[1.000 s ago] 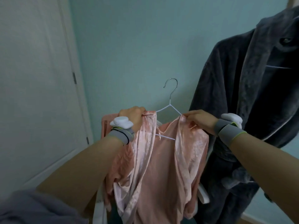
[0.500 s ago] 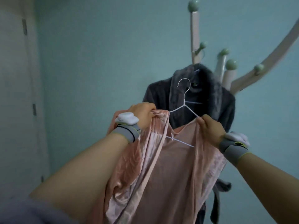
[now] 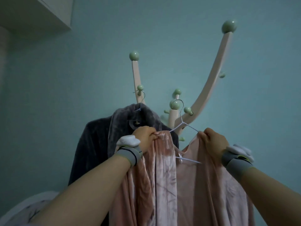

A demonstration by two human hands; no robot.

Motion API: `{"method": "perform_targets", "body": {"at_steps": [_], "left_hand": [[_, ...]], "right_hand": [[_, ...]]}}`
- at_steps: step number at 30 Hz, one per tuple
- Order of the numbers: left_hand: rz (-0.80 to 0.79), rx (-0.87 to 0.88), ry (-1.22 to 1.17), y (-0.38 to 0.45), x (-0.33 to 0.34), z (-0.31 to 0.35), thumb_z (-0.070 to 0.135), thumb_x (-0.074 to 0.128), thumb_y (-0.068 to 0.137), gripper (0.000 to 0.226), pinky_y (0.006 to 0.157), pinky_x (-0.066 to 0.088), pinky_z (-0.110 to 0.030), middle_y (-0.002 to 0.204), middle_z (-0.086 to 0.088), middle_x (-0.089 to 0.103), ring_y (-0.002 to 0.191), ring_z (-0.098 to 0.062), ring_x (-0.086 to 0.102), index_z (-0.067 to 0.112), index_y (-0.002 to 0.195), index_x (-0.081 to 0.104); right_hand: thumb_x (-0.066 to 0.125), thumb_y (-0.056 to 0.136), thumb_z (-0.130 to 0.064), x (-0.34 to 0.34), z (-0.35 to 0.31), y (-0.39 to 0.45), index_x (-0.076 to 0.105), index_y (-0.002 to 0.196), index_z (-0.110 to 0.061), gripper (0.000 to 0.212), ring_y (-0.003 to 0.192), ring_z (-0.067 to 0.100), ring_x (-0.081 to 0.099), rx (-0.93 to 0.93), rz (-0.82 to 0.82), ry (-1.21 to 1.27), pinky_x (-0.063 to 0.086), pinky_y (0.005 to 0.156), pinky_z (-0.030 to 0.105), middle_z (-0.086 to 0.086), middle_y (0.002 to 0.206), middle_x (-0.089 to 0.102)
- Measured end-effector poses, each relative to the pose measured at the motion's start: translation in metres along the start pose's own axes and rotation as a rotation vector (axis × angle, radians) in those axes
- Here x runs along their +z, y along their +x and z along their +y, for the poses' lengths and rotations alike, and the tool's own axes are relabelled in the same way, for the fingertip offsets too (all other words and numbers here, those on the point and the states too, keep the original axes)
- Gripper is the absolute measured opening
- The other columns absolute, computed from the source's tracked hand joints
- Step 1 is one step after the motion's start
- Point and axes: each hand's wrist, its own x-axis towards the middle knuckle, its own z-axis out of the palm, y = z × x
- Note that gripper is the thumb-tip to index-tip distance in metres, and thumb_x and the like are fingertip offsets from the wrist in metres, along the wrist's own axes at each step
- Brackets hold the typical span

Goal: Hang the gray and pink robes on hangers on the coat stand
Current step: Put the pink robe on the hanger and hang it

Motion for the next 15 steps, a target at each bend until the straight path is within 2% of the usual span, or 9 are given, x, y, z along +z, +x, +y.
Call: {"method": "perform_targets", "body": {"at_steps": [5,8,11,15], "left_hand": [[0.004,0.048,-0.042,0.046,0.029,0.016,0.025,0.051,0.092,0.029,0.083,0.046,-0.035,0.103,-0.015,0.069,0.099,-0.03,0.061,0.003,0.097,0.068],[0.008,0.055,-0.077,0.063,0.048,0.015,0.027,0.051,0.092,0.028,0.082,0.044,-0.032,0.103,-0.015,0.069,0.099,-0.03,0.061,0.006,0.097,0.069],[-0.023,0.043,-0.07,0.064,0.073,0.005,0.027,0.051,0.093,0.028,0.086,0.045,-0.032,0.106,-0.013,0.069,0.102,-0.029,0.06,0.009,0.1,0.07],[-0.105,0.013,-0.079,0.049,0.107,-0.01,0.026,0.051,0.092,0.028,0.088,0.044,-0.031,0.106,-0.01,0.069,0.101,-0.024,0.061,0.008,0.101,0.071]], "right_hand": [[0.039,0.098,-0.034,-0.012,0.026,0.034,0.055,0.094,-0.005,0.034,0.096,0.039,0.058,0.019,0.084,-0.092,0.041,0.076,0.036,0.024,0.099,0.065],[0.039,0.097,-0.035,-0.009,0.041,0.051,0.056,0.095,-0.004,0.036,0.097,0.038,0.059,0.034,0.084,-0.129,0.041,0.077,0.036,0.023,0.1,0.066],[0.041,0.096,-0.035,0.007,0.057,0.056,0.057,0.09,-0.005,0.034,0.096,0.037,0.059,0.051,0.014,-0.113,0.04,0.076,0.034,0.02,0.096,0.066],[0.044,0.096,-0.035,0.034,0.087,0.047,0.048,0.076,-0.013,0.03,0.083,0.031,0.056,0.067,-0.104,-0.073,0.032,0.068,0.029,0.013,0.081,0.06]]}}
